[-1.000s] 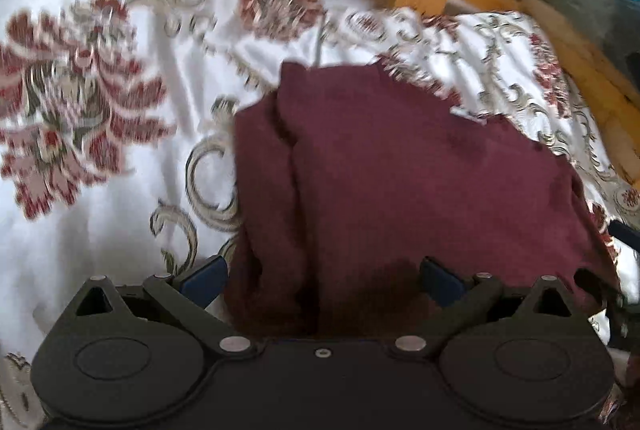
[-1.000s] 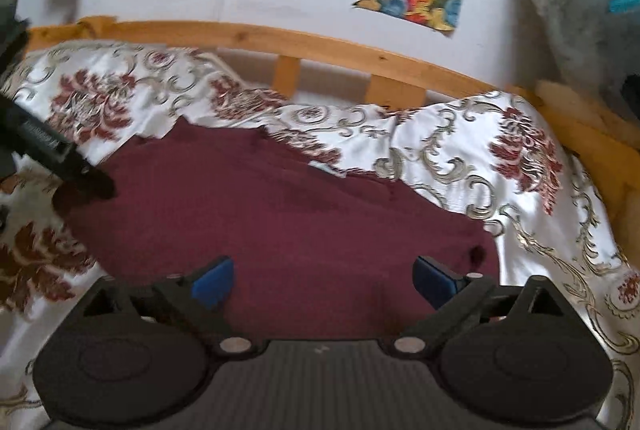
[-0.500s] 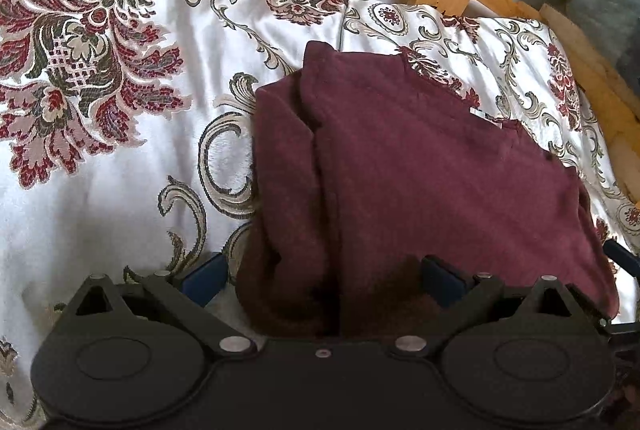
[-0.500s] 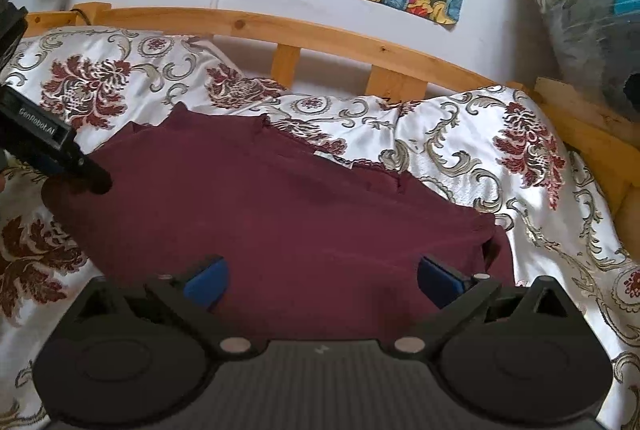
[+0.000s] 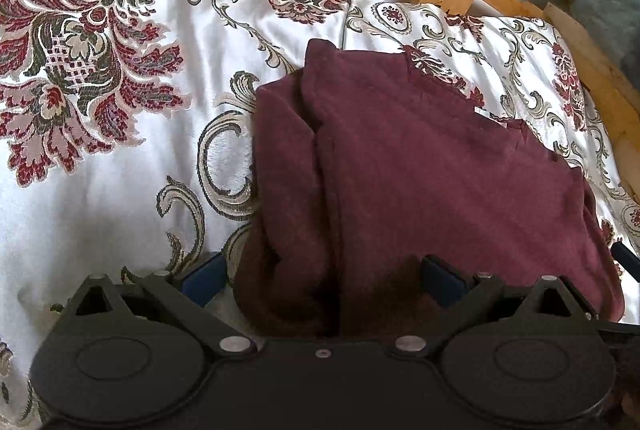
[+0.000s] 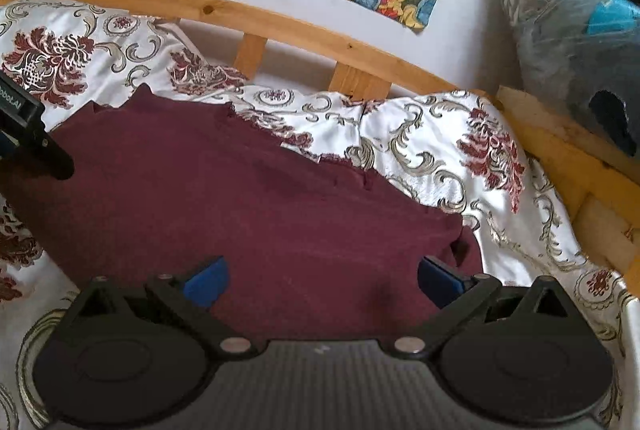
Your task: Fold small clothes
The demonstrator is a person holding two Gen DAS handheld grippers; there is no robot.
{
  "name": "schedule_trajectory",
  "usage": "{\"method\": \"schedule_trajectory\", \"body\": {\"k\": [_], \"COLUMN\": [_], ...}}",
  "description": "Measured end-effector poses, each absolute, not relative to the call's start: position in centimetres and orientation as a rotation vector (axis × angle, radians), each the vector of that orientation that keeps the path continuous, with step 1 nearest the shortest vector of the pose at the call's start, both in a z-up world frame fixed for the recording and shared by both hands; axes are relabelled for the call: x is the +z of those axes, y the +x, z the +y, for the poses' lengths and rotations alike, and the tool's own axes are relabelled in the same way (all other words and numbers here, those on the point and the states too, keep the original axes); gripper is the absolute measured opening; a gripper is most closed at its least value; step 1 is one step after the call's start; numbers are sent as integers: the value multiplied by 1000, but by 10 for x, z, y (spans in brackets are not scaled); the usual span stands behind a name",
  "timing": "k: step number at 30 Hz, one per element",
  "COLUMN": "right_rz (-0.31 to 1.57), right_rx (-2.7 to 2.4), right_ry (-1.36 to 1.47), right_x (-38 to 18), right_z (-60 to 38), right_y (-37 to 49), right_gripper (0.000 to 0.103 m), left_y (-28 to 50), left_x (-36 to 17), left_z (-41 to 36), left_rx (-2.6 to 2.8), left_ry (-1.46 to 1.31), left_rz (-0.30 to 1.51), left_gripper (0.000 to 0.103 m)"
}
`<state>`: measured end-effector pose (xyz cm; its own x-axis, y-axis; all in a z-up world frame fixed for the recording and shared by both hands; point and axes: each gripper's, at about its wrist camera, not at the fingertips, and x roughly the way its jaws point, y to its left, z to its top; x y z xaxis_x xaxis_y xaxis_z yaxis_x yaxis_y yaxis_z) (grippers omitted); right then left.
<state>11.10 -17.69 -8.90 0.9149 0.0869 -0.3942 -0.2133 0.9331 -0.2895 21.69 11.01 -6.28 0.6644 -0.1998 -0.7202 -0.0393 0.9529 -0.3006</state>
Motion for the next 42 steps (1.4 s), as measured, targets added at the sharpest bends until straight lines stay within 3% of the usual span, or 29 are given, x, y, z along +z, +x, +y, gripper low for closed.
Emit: {"method": "schedule_trajectory", "body": {"k": [5,42], "right_rz": [471,483], "right_rx": [186,194], "right_ry": [-302,-260], "right_x": [-96,-98], "right_z": [-181,-185], "right_y": [121,121], "right_gripper": [103,103], "left_y": [217,218], "left_x": [-63,-64], "left_z": [111,110], "left_rx": [-105,-99], "left_ry": [-301,-290], "left_rz": [846,852], "left_gripper": [102,102]}}
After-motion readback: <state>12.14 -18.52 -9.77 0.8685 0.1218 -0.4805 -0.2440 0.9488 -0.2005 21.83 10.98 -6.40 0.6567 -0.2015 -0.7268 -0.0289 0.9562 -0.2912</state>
